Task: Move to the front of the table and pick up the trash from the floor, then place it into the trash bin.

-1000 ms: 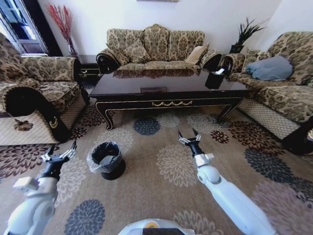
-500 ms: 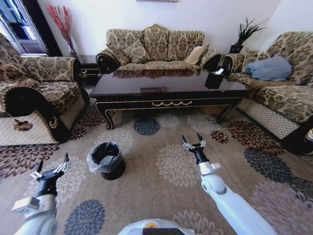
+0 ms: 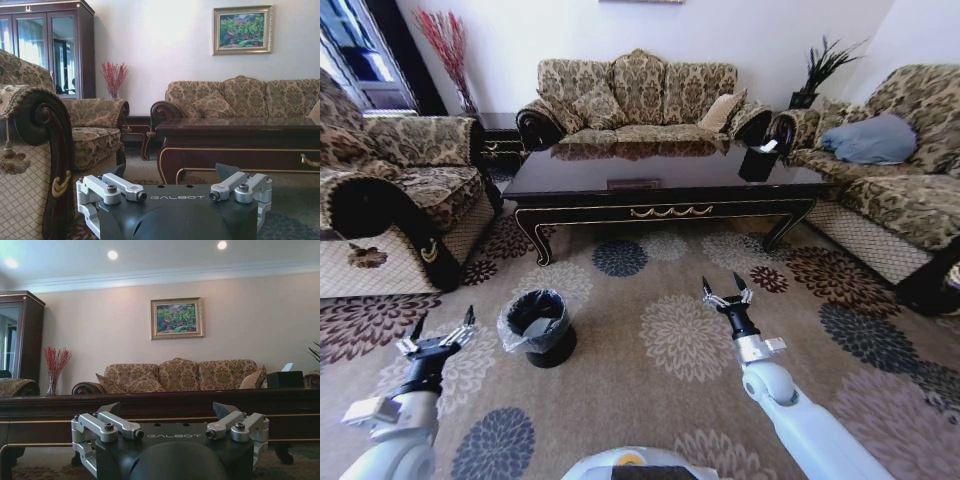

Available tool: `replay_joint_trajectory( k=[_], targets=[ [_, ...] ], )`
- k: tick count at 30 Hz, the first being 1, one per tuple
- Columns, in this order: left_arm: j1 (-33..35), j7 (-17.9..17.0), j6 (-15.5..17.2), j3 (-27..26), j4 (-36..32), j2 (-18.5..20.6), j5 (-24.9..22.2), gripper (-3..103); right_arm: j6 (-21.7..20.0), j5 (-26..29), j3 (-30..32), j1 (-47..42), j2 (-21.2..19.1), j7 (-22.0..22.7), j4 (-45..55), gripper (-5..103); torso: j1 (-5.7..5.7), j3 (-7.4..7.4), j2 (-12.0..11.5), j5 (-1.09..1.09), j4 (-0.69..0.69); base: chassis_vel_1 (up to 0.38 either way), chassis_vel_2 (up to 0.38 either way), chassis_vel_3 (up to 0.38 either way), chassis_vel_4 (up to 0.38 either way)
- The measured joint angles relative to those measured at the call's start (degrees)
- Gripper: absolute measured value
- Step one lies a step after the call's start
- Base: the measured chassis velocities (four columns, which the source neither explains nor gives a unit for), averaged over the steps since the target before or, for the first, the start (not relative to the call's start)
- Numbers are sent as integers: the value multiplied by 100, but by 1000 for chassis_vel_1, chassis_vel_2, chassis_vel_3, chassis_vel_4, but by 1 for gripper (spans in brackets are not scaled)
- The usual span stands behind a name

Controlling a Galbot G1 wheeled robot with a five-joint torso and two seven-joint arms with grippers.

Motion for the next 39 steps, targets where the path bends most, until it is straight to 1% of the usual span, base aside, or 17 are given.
replay_joint_trajectory(
  k=[1,2,5,13,16,17,22,27,34,39],
  targets=[
    [-8,-85,55,93,-4,55,3,100,-1,-13,67,-74,24,0,9,100,0,0,0,0,-1,0,0,0,0],
    [-8,-85,55,93,-4,55,3,100,-1,-13,67,-74,24,0,9,100,0,0,0,0,-1,0,0,0,0],
    [-25,-225,105,350,-28,169,9,100,-2,-47,234,-245,53,-5,56,100,0,0,0,-1,-1,73,-68,-63,78],
    [-129,-380,131,551,-11,285,-28,100,32,-90,530,-533,120,-51,191,100,-1,-1,0,-1,0,169,-168,-174,189],
    [-155,-385,134,575,28,313,-22,100,46,-91,587,-578,124,-62,202,100,-1,-1,-1,-2,0,253,-246,-240,259],
    [-181,-385,140,588,37,318,-17,100,58,-91,616,-606,135,-74,202,100,-1,-1,0,3,-1,213,-232,-256,272],
    [-202,-386,154,633,24,287,-1,100,90,-95,671,-662,163,-91,201,100,-1,-1,0,-2,-1,199,-216,-203,214],
    [-205,-375,89,690,178,248,30,100,128,-102,687,-691,201,-136,183,100,-1,0,-1,0,0,145,-137,-143,125],
    [-329,-374,146,692,36,255,-156,100,150,-151,657,-631,165,-265,168,100,1,1,-1,0,-1,111,-118,-110,110],
    [-322,-376,152,711,105,267,-125,100,159,-176,579,-501,174,-293,46,100,0,0,-1,0,1,176,-177,-195,194]
  ],
)
